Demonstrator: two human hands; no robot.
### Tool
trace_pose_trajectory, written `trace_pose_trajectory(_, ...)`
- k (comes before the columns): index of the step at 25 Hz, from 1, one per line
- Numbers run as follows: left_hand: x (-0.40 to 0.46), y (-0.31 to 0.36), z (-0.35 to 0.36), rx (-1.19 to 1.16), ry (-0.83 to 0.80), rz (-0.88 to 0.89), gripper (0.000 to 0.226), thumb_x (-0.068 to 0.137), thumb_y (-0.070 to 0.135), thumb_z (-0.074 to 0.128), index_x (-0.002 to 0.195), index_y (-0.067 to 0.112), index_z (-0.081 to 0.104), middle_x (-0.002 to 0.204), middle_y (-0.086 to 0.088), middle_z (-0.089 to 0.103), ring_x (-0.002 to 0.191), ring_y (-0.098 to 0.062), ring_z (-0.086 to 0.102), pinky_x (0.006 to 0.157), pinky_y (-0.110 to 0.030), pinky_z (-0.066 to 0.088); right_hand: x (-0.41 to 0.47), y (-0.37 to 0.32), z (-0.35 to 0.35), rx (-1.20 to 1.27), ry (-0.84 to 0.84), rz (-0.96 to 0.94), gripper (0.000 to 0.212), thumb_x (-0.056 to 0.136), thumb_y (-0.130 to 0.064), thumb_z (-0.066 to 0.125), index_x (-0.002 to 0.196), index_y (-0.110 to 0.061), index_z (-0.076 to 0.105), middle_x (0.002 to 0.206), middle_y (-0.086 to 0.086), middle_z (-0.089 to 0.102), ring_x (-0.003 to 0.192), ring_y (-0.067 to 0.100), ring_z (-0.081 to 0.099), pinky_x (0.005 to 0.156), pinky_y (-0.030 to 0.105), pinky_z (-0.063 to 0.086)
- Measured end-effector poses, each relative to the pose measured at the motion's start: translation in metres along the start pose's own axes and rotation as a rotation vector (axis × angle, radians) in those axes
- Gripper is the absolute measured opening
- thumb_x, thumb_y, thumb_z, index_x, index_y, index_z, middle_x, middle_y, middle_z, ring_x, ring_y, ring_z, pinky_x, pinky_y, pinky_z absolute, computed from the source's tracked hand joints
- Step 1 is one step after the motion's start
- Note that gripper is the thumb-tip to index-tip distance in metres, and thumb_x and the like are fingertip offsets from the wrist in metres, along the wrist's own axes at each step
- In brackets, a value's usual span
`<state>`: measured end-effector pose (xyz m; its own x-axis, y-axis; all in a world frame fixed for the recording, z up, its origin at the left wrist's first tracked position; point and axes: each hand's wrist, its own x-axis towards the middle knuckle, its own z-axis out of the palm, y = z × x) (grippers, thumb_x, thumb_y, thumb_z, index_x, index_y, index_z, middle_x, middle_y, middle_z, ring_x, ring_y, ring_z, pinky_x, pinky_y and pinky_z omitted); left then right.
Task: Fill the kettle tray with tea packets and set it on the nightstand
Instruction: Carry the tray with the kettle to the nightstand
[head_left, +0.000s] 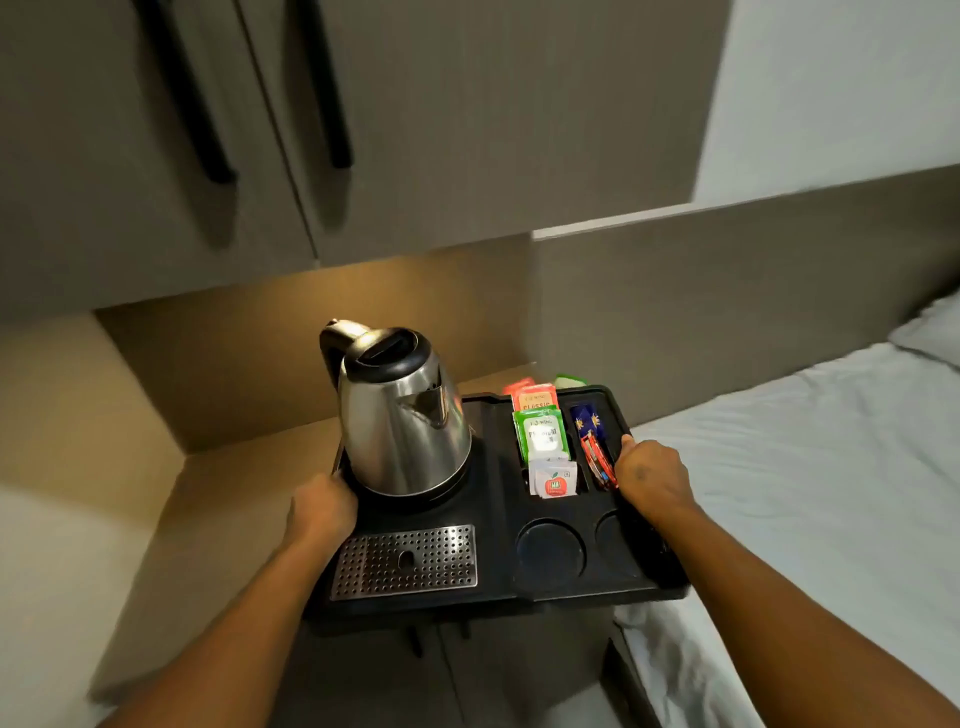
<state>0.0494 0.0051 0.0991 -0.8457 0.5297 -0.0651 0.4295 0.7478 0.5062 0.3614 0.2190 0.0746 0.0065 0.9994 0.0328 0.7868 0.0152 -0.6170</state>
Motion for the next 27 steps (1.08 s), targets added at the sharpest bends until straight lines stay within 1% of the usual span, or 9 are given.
trace_pose_trajectory(4, -0.084, 0.094, 0.052, 0.032, -0.068, 0.184, 0.03, 0.099, 0.015, 0.043, 0.086, 0.001, 0.066, 0.091, -0.021, 0.068, 0.077, -0.034, 0.059, 0.063, -0.036, 0.043, -0.01, 0.119, -0.118, 0.002, 0.098, 0.082, 0.053, 0.097, -0.04, 0.035, 0.094, 0.002, 0.067, 0.101, 0.025, 0.068, 0.089, 0.04, 0.062, 0.069, 0.035, 0.042)
trace_pose_trajectory(6, -0.133, 0.148, 0.084, 0.107, -0.115, 0.335, 0.033, 0.103, 0.018, 0.037, 0.096, 0.001, 0.066, 0.102, -0.021, 0.069, 0.09, -0.036, 0.063, 0.071, -0.037, 0.045, -0.026, 0.189, -0.177, -0.006, 0.155, 0.165, 0.051, 0.098, -0.038, 0.035, 0.095, 0.002, 0.067, 0.102, 0.026, 0.067, 0.091, 0.04, 0.061, 0.069, 0.035, 0.041)
trace_pose_trajectory(8, -0.18, 0.2, 0.118, 0.018, -0.181, 0.43, 0.033, 0.102, 0.018, 0.039, 0.105, -0.004, 0.063, 0.107, -0.024, 0.067, 0.1, -0.04, 0.062, 0.072, -0.034, 0.042, -0.047, 0.254, -0.233, -0.01, 0.214, 0.263, 0.051, 0.098, -0.038, 0.034, 0.096, 0.002, 0.066, 0.103, 0.026, 0.066, 0.093, 0.041, 0.061, 0.07, 0.035, 0.04)
trace_pose_trajectory(10, -0.233, 0.253, 0.153, 0.005, -0.238, 0.538, 0.035, 0.101, 0.02, 0.04, 0.107, -0.005, 0.064, 0.108, -0.026, 0.066, 0.102, -0.041, 0.062, 0.074, -0.034, 0.042, -0.07, 0.317, -0.289, -0.017, 0.293, 0.37, 0.052, 0.098, -0.038, 0.033, 0.099, 0.002, 0.066, 0.106, 0.027, 0.066, 0.095, 0.04, 0.06, 0.071, 0.035, 0.041)
trace_pose_trajectory(13, -0.304, 0.331, 0.2, 0.087, -0.281, 0.743, 0.043, 0.104, 0.022, 0.033, 0.103, -0.005, 0.065, 0.112, -0.027, 0.066, 0.105, -0.043, 0.061, 0.084, -0.041, 0.048, -0.101, 0.402, -0.355, -0.018, 0.405, 0.52, 0.052, 0.098, -0.037, 0.034, 0.104, 0.005, 0.064, 0.113, 0.03, 0.062, 0.103, 0.043, 0.058, 0.082, 0.039, 0.045)
trace_pose_trajectory(15, -0.358, 0.38, 0.234, 0.097, -0.319, 0.892, 0.041, 0.104, 0.021, 0.032, 0.104, -0.003, 0.066, 0.113, -0.024, 0.067, 0.102, -0.042, 0.062, 0.081, -0.04, 0.047, -0.119, 0.456, -0.396, -0.014, 0.468, 0.605, 0.051, 0.097, -0.036, 0.036, 0.103, 0.007, 0.064, 0.113, 0.032, 0.061, 0.103, 0.045, 0.058, 0.084, 0.041, 0.045)
trace_pose_trajectory(18, -0.433, 0.451, 0.281, 0.003, -0.397, 0.921, 0.035, 0.1, 0.023, 0.041, 0.102, 0.001, 0.067, 0.11, -0.024, 0.067, 0.097, -0.041, 0.063, 0.071, -0.034, 0.04, -0.127, 0.532, -0.451, -0.027, 0.561, 0.711, 0.052, 0.096, -0.036, 0.038, 0.102, 0.009, 0.064, 0.111, 0.033, 0.062, 0.101, 0.046, 0.058, 0.083, 0.042, 0.045)
trace_pose_trajectory(23, -0.55, 0.586, 0.402, -0.01, -0.534, 0.995, 0.036, 0.1, 0.025, 0.04, 0.104, 0.0, 0.066, 0.11, -0.025, 0.065, 0.094, -0.041, 0.063, 0.069, -0.033, 0.041, -0.102, 0.671, -0.535, -0.042, 0.68, 0.873, 0.052, 0.097, -0.035, 0.036, 0.104, 0.008, 0.063, 0.112, 0.031, 0.062, 0.102, 0.045, 0.058, 0.084, 0.043, 0.045)
trace_pose_trajectory(27, -0.629, 0.713, 0.504, 0.006, -0.593, 1.086, 0.038, 0.101, 0.026, 0.039, 0.101, -0.001, 0.066, 0.108, -0.026, 0.066, 0.095, -0.042, 0.062, 0.07, -0.032, 0.041, -0.036, 0.779, -0.608, -0.014, 0.71, 0.956, 0.049, 0.099, -0.033, 0.036, 0.106, 0.008, 0.062, 0.115, 0.029, 0.061, 0.105, 0.044, 0.056, 0.085, 0.042, 0.044)
